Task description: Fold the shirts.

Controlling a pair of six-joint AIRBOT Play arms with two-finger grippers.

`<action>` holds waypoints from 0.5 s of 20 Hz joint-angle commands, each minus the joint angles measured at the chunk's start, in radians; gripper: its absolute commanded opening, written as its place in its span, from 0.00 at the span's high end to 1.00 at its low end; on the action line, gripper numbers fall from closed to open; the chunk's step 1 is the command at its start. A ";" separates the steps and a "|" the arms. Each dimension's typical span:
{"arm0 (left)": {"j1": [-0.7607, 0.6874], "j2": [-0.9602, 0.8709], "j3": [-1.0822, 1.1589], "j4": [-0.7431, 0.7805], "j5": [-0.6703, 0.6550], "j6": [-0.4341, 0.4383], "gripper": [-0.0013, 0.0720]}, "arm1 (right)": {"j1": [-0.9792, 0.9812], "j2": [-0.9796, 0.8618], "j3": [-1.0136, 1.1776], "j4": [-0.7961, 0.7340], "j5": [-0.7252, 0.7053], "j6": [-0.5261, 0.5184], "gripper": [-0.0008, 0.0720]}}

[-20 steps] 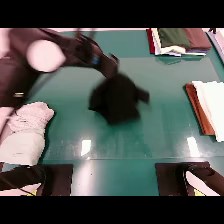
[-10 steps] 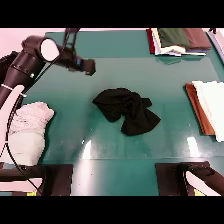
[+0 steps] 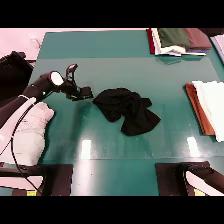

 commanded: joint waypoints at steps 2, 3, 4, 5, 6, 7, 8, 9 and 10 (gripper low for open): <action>-0.014 -0.063 -0.026 -0.161 0.074 0.050 0.15 | 0.001 -0.008 0.000 0.000 0.016 0.005 0.96; -0.028 -0.071 -0.025 -0.164 0.079 0.052 0.15 | 0.001 -0.008 0.000 0.000 0.016 0.005 0.96; -0.044 -0.078 -0.024 -0.164 0.084 0.052 0.15 | 0.001 -0.008 0.000 0.000 0.016 0.006 0.96; -0.058 -0.083 -0.023 -0.164 0.085 0.053 0.15 | 0.001 -0.008 0.000 0.000 0.016 0.006 0.96; -0.071 -0.085 -0.023 -0.164 0.092 0.053 0.15 | 0.001 -0.008 0.000 0.000 0.016 0.006 0.96; -0.079 -0.087 -0.023 -0.164 0.108 0.053 0.15 | 0.001 -0.008 0.000 0.000 0.017 0.006 0.96; -0.084 -0.087 -0.023 -0.164 0.124 0.051 0.29 | 0.001 -0.008 0.000 0.001 0.017 0.006 0.96; -0.084 -0.086 -0.023 -0.173 0.144 0.051 0.51 | 0.001 -0.008 0.000 0.000 0.020 0.013 0.96; -0.084 -0.086 -0.021 -0.179 0.167 0.051 0.62 | 0.000 -0.008 0.000 0.000 0.027 0.013 0.96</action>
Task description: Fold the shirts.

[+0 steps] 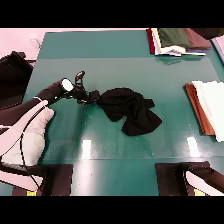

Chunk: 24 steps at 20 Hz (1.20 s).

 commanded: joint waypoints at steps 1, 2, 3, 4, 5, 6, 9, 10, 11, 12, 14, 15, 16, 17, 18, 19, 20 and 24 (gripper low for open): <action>-0.012 -0.005 0.006 -0.026 0.078 0.003 0.73 | 0.000 0.000 0.000 -0.001 0.023 0.005 0.96; -0.012 -0.005 0.016 -0.029 0.091 0.003 0.85 | 0.000 -0.001 -0.001 -0.001 0.037 0.005 0.96; -0.012 -0.004 0.030 -0.029 0.098 0.003 0.95 | 0.000 -0.001 -0.001 -0.002 0.051 0.005 0.96; -0.012 -0.004 0.048 -0.028 0.096 0.004 0.95 | 0.000 -0.001 -0.001 -0.009 0.071 0.005 0.96; -0.008 0.000 0.067 -0.026 0.089 0.006 0.95 | 0.000 -0.001 -0.001 -0.029 0.097 0.005 0.96; 0.001 0.007 0.087 -0.024 0.081 0.016 0.95 | 0.000 -0.001 -0.001 -0.066 0.127 0.019 0.96; 0.046 0.049 0.159 -0.023 0.039 0.078 0.95 | 0.000 0.024 -0.077 -0.208 0.202 0.064 0.96; 0.059 0.064 0.180 -0.023 0.013 0.106 0.95 | 0.000 0.046 -0.151 -0.250 0.200 0.073 0.96; 0.069 0.079 0.195 -0.023 -0.009 0.131 0.95 | 0.000 0.071 -0.238 -0.283 0.196 0.076 0.96; 0.070 0.096 0.203 -0.019 -0.020 0.158 0.95 | 0.000 0.092 -0.331 -0.306 0.181 0.087 0.96; 0.070 0.125 0.203 -0.002 -0.021 0.180 0.95 | -0.020 0.123 -0.544 -0.280 0.111 0.102 0.96; 0.070 0.130 0.203 -0.001 -0.023 0.180 0.95 | -0.044 0.125 -0.650 -0.234 0.071 0.102 0.85; 0.070 0.130 0.203 -0.001 -0.034 0.180 0.95 | -0.070 0.118 -0.740 -0.187 0.035 0.102 0.54; 0.070 0.129 0.203 0.004 -0.049 0.180 0.95 | -0.097 0.099 -0.824 -0.148 0.004 0.101 0.32; 0.070 0.129 0.203 0.009 -0.061 0.180 0.95 | -0.118 0.071 -0.885 -0.122 -0.018 0.101 0.29; 0.070 0.129 0.203 0.012 -0.066 0.180 0.95 | -0.140 0.036 -0.935 -0.101 -0.043 0.098 0.29; 0.070 0.129 0.203 0.018 -0.070 0.179 0.95 | -0.152 0.002 -0.968 -0.073 -0.067 0.096 0.29; 0.070 0.129 0.203 0.026 -0.085 0.179 0.95 | -0.159 -0.135 -1.002 -0.035 -0.092 0.078 0.29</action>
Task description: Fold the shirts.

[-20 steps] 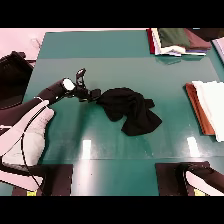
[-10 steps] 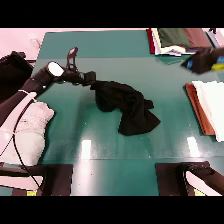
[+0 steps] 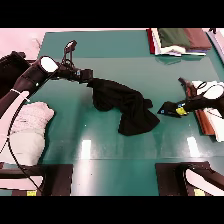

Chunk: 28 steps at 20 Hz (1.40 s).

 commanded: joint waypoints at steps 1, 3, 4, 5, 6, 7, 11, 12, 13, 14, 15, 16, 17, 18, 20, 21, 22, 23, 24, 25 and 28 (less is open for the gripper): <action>0.001 0.002 0.001 0.008 -0.016 0.003 0.95 | -0.014 -0.103 -0.057 0.048 -0.045 -0.010 0.29; 0.001 0.002 0.001 0.007 -0.016 0.003 0.95 | -0.014 -0.138 -0.057 0.050 -0.051 -0.010 0.29; 0.001 0.002 0.001 0.007 -0.016 0.003 0.95 | -0.014 -0.154 -0.057 0.058 -0.050 -0.019 0.29; 0.001 0.002 0.001 0.007 -0.016 0.003 0.95 | -0.013 -0.167 -0.057 0.077 -0.052 -0.037 0.29; 0.001 0.002 0.001 0.007 -0.016 0.003 0.95 | -0.012 -0.177 -0.057 0.102 -0.058 -0.061 0.40; 0.001 0.002 0.001 0.007 -0.016 0.003 0.95 | -0.010 -0.183 -0.057 0.134 -0.067 -0.101 0.64; 0.001 0.009 0.002 0.008 -0.018 0.003 0.95 | 0.025 -0.158 -0.057 0.151 -0.153 -0.148 0.96; 0.001 0.023 0.002 0.010 -0.010 0.003 0.95 | 0.023 -0.123 -0.057 0.151 -0.172 -0.148 0.96; 0.001 0.050 0.002 0.017 0.010 0.003 0.95 | 0.012 -0.079 -0.051 0.150 -0.185 -0.148 0.96; 0.001 0.083 0.013 0.045 0.032 0.002 0.95 | -0.006 -0.029 -0.027 0.149 -0.182 -0.149 0.96; 0.001 0.122 0.041 0.092 0.042 0.002 0.95 | -0.034 0.029 0.016 0.149 -0.167 -0.156 0.96; 0.001 0.163 0.080 0.145 0.037 0.002 0.95 | -0.068 0.090 0.077 0.149 -0.143 -0.164 0.96; 0.001 0.211 0.134 0.204 0.023 -0.001 0.95 | -0.100 0.148 0.144 0.149 -0.122 -0.168 0.96; 0.001 0.252 0.187 0.249 0.003 -0.006 0.95 | -0.136 0.204 0.227 0.149 -0.096 -0.168 0.96; 0.001 0.340 0.306 0.318 -0.026 -0.006 0.95 | -0.203 0.291 0.398 0.149 -0.046 -0.172 0.96; 0.001 0.389 0.362 0.329 -0.029 -0.005 0.95 | -0.234 0.325 0.481 0.149 -0.020 -0.172 0.96; 0.001 0.431 0.410 0.330 -0.028 -0.005 0.95 | -0.267 0.353 0.568 0.149 0.007 -0.173 0.96; 0.001 0.473 0.460 0.330 -0.027 -0.005 0.95 | -0.295 0.370 0.644 0.149 0.034 -0.173 0.96; 0.001 0.508 0.503 0.333 -0.024 -0.005 0.95 | -0.323 0.383 0.721 0.149 0.063 -0.173 0.96; 0.001 0.542 0.546 0.343 -0.019 -0.005 0.95 | -0.349 0.389 0.784 0.149 0.085 -0.173 0.96; 0.001 0.600 0.658 0.403 0.016 -0.005 0.95 | -0.414 0.390 0.933 0.150 0.127 -0.172 0.96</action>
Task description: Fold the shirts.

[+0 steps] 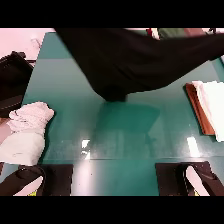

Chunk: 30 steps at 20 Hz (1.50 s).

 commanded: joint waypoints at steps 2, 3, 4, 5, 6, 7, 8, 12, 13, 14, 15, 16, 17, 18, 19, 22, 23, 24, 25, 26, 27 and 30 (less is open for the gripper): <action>0.000 0.068 0.180 0.128 0.041 -0.001 0.95 | -0.092 -0.003 0.238 -0.001 0.096 0.011 0.96; 0.000 0.068 0.181 0.153 0.069 -0.001 0.96 | -0.098 -0.022 0.277 -0.002 0.123 0.021 0.96; 0.000 0.066 0.181 0.183 0.082 -0.002 0.96 | -0.098 -0.046 0.317 0.000 0.151 0.030 0.96; 0.000 0.054 0.181 0.219 0.081 -0.004 0.96 | -0.097 -0.072 0.349 0.000 0.177 0.053 0.96; 0.000 0.034 0.177 0.259 0.079 -0.028 0.96 | -0.089 -0.103 0.373 -0.002 0.209 0.067 0.96; 0.000 0.004 0.164 0.325 0.078 -0.068 0.96 | -0.077 -0.131 0.386 -0.003 0.242 0.084 0.96; 0.000 -0.033 0.150 0.386 0.066 -0.118 0.95 | -0.058 -0.159 0.379 -0.003 0.270 0.116 0.96; 0.000 -0.262 0.098 0.472 -0.026 -0.248 0.95 | 0.079 -0.257 0.199 -0.149 0.305 0.222 0.96; 0.000 -0.335 0.097 0.457 -0.056 -0.277 0.95 | 0.121 -0.282 0.135 -0.204 0.305 0.246 0.96; 0.000 -0.418 0.096 0.438 -0.081 -0.298 0.95 | 0.167 -0.313 0.066 -0.244 0.301 0.263 0.96; 0.000 -0.493 0.096 0.423 -0.098 -0.312 0.95 | 0.209 -0.351 0.000 -0.272 0.291 0.266 0.96; 0.000 -0.571 0.096 0.419 -0.106 -0.316 0.95 | 0.241 -0.393 -0.055 -0.292 0.271 0.274 0.96; 0.000 -0.636 0.096 0.416 -0.108 -0.316 0.95 | 0.267 -0.443 -0.101 -0.301 0.233 0.277 0.96; 0.000 -0.694 0.096 0.417 -0.108 -0.315 0.95 | 0.281 -0.491 -0.133 -0.308 0.184 0.276 0.96; 0.003 -0.732 0.096 0.421 -0.108 -0.315 0.95 | 0.288 -0.544 -0.147 -0.307 0.135 0.276 0.96; 0.041 -0.772 0.096 0.414 -0.141 -0.392 0.63 | 0.286 -0.670 -0.113 -0.307 0.027 0.276 0.73; 0.064 -0.771 0.101 0.414 -0.172 -0.426 0.35 | 0.276 -0.707 -0.074 -0.306 0.032 0.276 0.43; 0.092 -0.771 0.113 0.402 -0.222 -0.430 0.34 | 0.269 -0.740 -0.030 -0.306 0.052 0.275 0.40; 0.117 -0.765 0.117 0.391 -0.279 -0.426 0.34 | 0.257 -0.762 0.009 -0.306 0.080 0.268 0.40; 0.144 -0.754 0.117 0.372 -0.345 -0.404 0.34 | 0.250 -0.769 0.033 -0.306 0.116 0.248 0.41; 0.163 -0.745 0.117 0.358 -0.409 -0.378 0.34 | 0.242 -0.764 0.040 -0.306 0.148 0.222 0.43; 0.188 -0.699 0.060 0.352 -0.573 -0.336 0.35 | 0.239 -0.695 -0.031 -0.307 0.166 0.172 0.43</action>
